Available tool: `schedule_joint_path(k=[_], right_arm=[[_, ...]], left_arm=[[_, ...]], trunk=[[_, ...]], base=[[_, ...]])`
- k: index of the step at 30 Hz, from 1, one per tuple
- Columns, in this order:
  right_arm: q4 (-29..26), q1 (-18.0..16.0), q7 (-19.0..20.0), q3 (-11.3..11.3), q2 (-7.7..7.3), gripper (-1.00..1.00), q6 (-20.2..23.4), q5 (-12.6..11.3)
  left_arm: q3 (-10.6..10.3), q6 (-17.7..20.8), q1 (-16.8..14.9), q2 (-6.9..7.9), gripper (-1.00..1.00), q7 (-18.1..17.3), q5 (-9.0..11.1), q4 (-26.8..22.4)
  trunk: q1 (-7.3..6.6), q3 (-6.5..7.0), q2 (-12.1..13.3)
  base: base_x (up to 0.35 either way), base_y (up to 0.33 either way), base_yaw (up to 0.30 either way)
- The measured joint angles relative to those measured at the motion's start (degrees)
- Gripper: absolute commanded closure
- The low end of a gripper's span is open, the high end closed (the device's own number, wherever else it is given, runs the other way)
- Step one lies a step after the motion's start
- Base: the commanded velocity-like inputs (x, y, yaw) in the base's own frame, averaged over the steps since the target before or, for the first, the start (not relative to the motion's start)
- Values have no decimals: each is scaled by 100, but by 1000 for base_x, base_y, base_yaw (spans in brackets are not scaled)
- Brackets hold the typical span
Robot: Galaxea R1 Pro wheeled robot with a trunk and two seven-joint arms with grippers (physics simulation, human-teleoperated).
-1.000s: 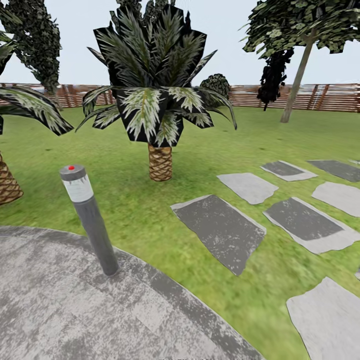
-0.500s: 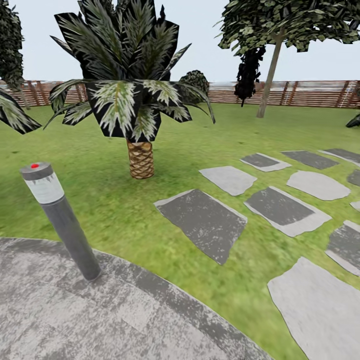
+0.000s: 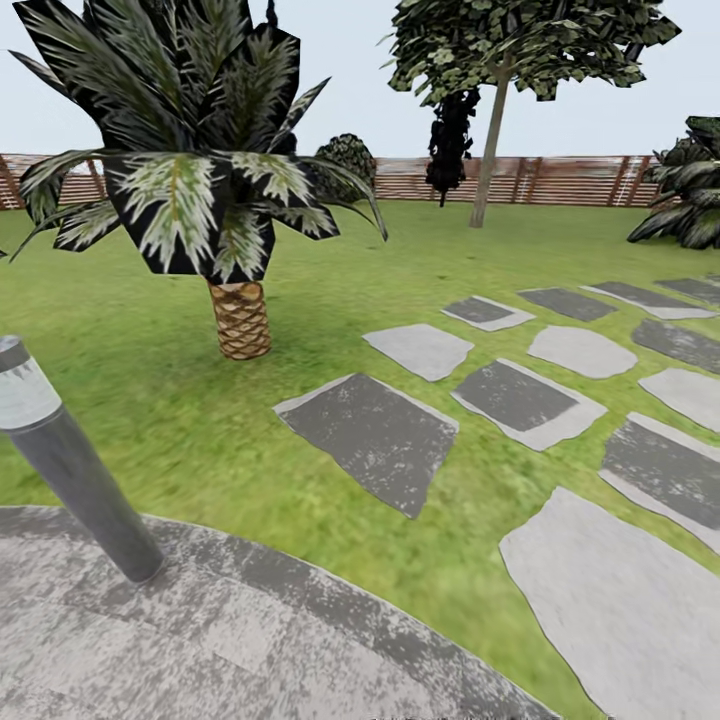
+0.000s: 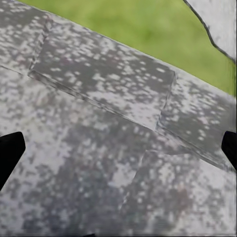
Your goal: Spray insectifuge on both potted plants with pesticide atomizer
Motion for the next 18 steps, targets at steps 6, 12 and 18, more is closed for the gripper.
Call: schedule_joint_path(k=[6, 12, 18], right_arm=[[0, 0, 0, 2, 0, -100, 0, 0], [0, 0, 0, -4, 0, -100, 0, 0], [-12, 0, -8, -7, 0, -100, 0, 0]], left_arm=[[-2, 0, 0, 0, -100, 0, 0, 0], [11, 0, 0, 0, -100, 0, 5, 0], [22, 0, 0, 0, -100, 0, 2, 0]], trunk=[[0, -33, 0], [0, -65, 0], [0, -98, 0]], base=[[0, 0, -255], [0, 0, -255], [0, 0, -255]])
